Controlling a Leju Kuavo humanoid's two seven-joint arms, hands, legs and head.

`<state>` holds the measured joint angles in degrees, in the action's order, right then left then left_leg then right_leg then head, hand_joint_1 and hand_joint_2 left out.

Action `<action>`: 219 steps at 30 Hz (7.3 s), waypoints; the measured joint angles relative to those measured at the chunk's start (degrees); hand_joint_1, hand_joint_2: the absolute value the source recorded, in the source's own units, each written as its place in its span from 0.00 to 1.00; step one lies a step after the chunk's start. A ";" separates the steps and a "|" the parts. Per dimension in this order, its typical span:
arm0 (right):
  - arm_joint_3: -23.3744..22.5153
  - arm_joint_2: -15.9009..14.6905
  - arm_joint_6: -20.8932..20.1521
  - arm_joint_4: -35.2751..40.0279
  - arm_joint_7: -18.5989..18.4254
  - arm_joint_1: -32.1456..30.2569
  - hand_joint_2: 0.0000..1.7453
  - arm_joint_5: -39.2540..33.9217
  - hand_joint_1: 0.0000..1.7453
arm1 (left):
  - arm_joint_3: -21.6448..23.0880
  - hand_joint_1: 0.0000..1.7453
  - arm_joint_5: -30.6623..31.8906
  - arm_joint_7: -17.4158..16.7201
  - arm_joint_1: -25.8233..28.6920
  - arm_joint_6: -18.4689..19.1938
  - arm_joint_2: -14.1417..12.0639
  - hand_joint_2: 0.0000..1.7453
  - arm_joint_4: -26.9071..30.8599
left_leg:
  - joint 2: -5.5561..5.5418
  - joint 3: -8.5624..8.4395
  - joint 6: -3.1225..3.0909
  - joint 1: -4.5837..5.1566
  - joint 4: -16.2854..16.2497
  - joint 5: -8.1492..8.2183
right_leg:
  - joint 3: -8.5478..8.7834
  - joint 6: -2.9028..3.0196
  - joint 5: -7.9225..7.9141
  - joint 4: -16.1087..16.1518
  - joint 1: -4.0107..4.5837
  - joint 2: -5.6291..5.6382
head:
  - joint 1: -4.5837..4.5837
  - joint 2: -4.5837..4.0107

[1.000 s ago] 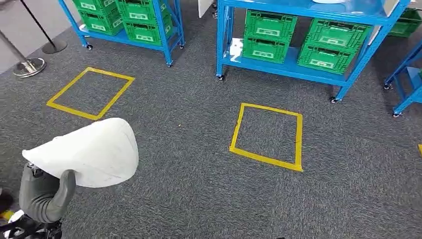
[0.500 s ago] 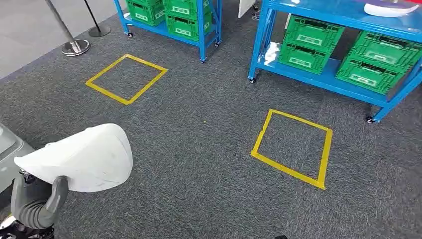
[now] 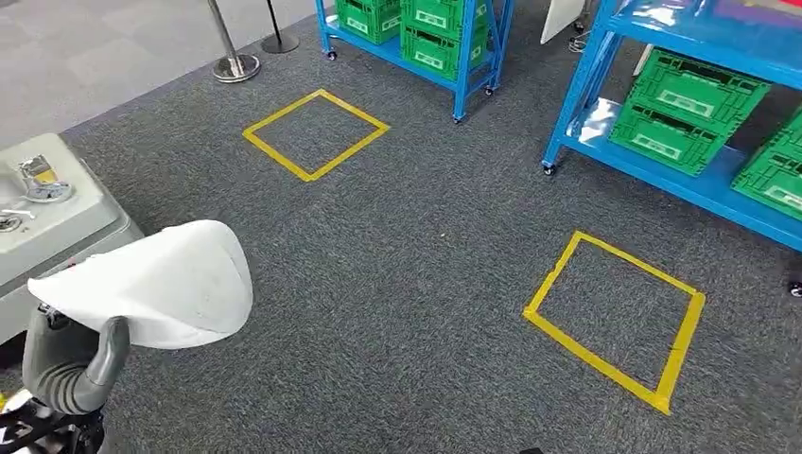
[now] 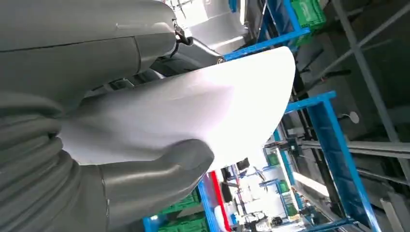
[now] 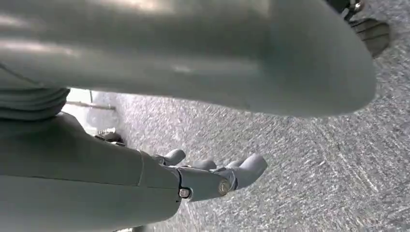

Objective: Take the parts from the cabinet and place them on the table.

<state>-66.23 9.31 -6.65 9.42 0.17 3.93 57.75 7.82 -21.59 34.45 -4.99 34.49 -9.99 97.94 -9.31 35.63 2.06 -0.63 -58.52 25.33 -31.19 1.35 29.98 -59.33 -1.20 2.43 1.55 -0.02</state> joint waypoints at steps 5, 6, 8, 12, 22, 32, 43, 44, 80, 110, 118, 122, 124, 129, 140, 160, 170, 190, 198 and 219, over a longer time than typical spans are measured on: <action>-0.02 0.02 -0.74 0.00 0.72 -0.33 0.00 0.33 0.00 | 0.02 1.00 1.07 0.44 0.47 -1.60 -0.83 1.00 -0.11 | 8.80 7.27 0.83 0.05 -16.06 8.49 | 0.05 1.25 -0.08 0.38 0.52 -4.31 | -0.28 0.00; -0.02 0.02 -1.15 0.00 1.24 -0.36 0.00 0.48 0.00 | 0.02 1.00 1.18 0.59 0.94 -1.75 -0.85 1.00 -0.02 | 8.88 8.15 0.92 0.03 -18.14 8.74 | 0.05 1.25 -0.06 0.37 0.57 -5.18 | -0.28 0.00; -0.02 0.02 -1.64 0.00 1.73 -0.28 0.00 0.74 0.00 | 0.00 1.00 1.25 0.70 1.48 -1.90 -0.98 1.00 0.24 | 9.21 5.69 0.77 0.04 -13.98 5.81 | 0.18 1.20 0.13 0.36 0.63 -6.84 | -0.28 0.00; 0.04 0.02 -1.62 -0.02 2.01 -0.25 0.00 1.16 0.00 | -0.26 1.00 2.01 1.05 1.48 -2.23 -1.40 1.00 0.66 | 13.99 -2.22 -0.87 0.98 -0.16 1.51 | 0.86 0.15 0.93 0.30 1.12 -9.56 | -0.17 0.00; 0.07 -0.02 -1.36 -0.11 1.97 -0.49 0.00 1.38 0.00 | -1.36 1.00 1.57 2.69 1.99 -2.58 -2.86 1.00 0.48 | 6.24 -1.69 -2.75 0.35 0.50 0.52 | -7.64 -1.62 7.73 -17.11 0.64 -2.62 | -0.07 0.00; 0.09 0.28 -1.51 -0.28 1.42 -0.03 0.00 1.46 0.00 | -2.90 1.00 3.63 1.53 2.00 -4.74 -3.28 1.00 2.53 | 3.91 0.17 0.17 0.02 -1.53 1.22 | -0.69 0.77 -0.37 -0.34 0.16 -1.75 | -0.17 0.00; 0.09 1.11 -1.16 -0.31 2.06 -0.56 0.00 1.40 0.00 | -5.70 1.00 3.69 4.04 2.11 -4.13 -3.32 1.00 4.83 | 14.65 -2.28 -1.03 1.23 -0.75 2.15 | 0.20 0.46 0.79 -0.48 1.42 -10.02 | -0.28 0.02; 0.09 1.22 -1.11 -0.31 1.79 -0.48 0.00 1.51 0.00 | -6.17 1.00 4.22 4.33 2.38 -4.06 -3.43 1.00 5.09 | 13.93 -2.10 -1.17 1.34 -0.75 2.10 | 0.36 0.26 0.87 -0.38 1.37 -10.76 | -0.28 0.00; 1.03 2.47 -1.22 -0.31 1.29 0.26 0.00 3.15 0.00 | -15.30 1.00 -1.44 3.76 8.44 -10.51 -0.46 1.00 10.80 | 8.67 -2.68 -2.69 0.09 0.48 1.15 | -4.17 -1.63 5.86 -10.20 0.55 -3.08 | 0.13 0.00; 1.03 2.78 -1.16 -0.31 1.55 0.23 0.00 2.01 0.00 | -14.14 1.00 -6.21 -0.63 4.89 -7.06 0.24 1.00 6.95 | 9.24 -2.27 -2.58 0.06 0.04 0.97 | -2.51 -2.05 4.21 -6.94 0.68 -3.64 | 0.02 0.00; 0.96 2.29 -0.46 -0.31 1.58 -0.32 0.00 1.49 0.00 | -12.79 1.00 -5.92 -0.28 4.18 -8.28 0.70 1.00 6.10 | 2.97 -1.62 -1.91 0.16 -0.65 0.87 | -1.47 -1.16 -1.06 -0.54 0.42 3.15 | -0.06 0.00; 0.96 2.23 -0.31 -0.31 0.09 0.06 0.00 1.64 0.00 | -12.70 1.00 -6.08 -1.55 3.18 -9.01 0.61 1.00 5.73 | 0.08 -0.55 0.00 -0.11 0.20 0.11 | -0.96 -0.23 -1.68 0.17 0.62 0.07 | 0.00 0.00; 0.92 2.23 -0.41 -0.28 0.35 0.05 0.00 1.29 0.00 | -12.57 1.00 -6.08 -1.35 2.83 -9.57 0.40 1.00 5.55 | 4.89 0.07 0.19 0.21 -1.76 1.58 | -0.70 0.75 -2.18 1.08 0.33 -1.61 | -0.29 0.00; 0.92 2.23 -0.55 -0.28 2.01 -0.29 0.00 1.33 0.00 | -12.46 1.00 -6.19 -0.46 3.14 -9.37 0.29 1.00 4.79 | 8.90 7.03 1.15 -0.14 -16.96 7.70 | -0.61 1.14 -1.82 1.01 0.69 -5.76 | -0.33 0.00; 0.81 2.32 -0.46 -0.28 1.59 0.11 0.00 1.42 0.00 | -10.84 1.00 -4.98 -0.66 0.52 -10.14 -0.08 1.00 3.17 | 10.34 -1.83 -2.50 -0.17 0.22 0.37 | -1.15 -1.95 2.99 -4.34 0.82 -4.19 | 0.04 0.00; 0.50 2.27 0.48 -0.28 0.63 0.02 0.00 1.09 0.00 | -9.97 1.00 -3.02 -2.93 0.03 -10.23 0.24 1.00 3.08 | 9.06 7.30 1.10 -0.34 -16.90 6.45 | -0.45 0.73 -1.74 0.92 0.60 -4.90 | -0.31 0.00; -0.72 2.29 1.12 -0.28 -0.76 0.40 0.00 -0.68 0.00 | -9.92 1.00 -3.02 -3.78 -0.53 -10.47 0.42 1.00 4.70 | 9.65 -2.58 -2.33 -0.37 0.36 1.07 | -1.22 -1.98 0.47 -1.95 0.84 -3.78 | -0.22 0.00; -2.86 2.23 1.49 -0.28 -0.09 -0.33 0.00 -1.57 0.00 | -9.70 1.00 -3.85 -2.84 -1.20 -9.88 1.10 1.00 3.59 | 8.92 9.60 0.53 -0.29 -18.61 6.62 | 4.23 0.70 2.82 0.92 0.44 -2.55 | -0.81 0.00; -2.93 2.38 0.94 -0.33 0.70 -0.41 0.00 -1.57 0.00 | -9.70 1.00 -3.28 -1.77 -0.43 -10.08 0.64 1.00 3.56 | 9.20 3.33 -2.65 1.03 -0.98 -2.50 | 11.98 -1.15 5.68 2.51 0.90 -3.07 | -0.83 0.00; -2.97 2.10 1.51 -0.31 0.55 -0.21 0.00 -1.57 0.00 | -9.53 1.00 -0.61 -3.17 -0.94 -14.34 0.40 1.00 2.29 | 8.65 -1.69 0.27 -0.09 -16.15 13.38 | -1.87 0.84 -3.45 1.22 0.44 -2.38 | -1.05 0.02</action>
<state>-69.20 11.41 -5.14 9.11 0.72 3.72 56.17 -1.70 -22.20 31.27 -5.93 20.15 -9.60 100.23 -0.66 33.94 2.32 -0.72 -74.68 38.71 -33.06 2.19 26.54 -58.11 -0.77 0.05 0.50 0.00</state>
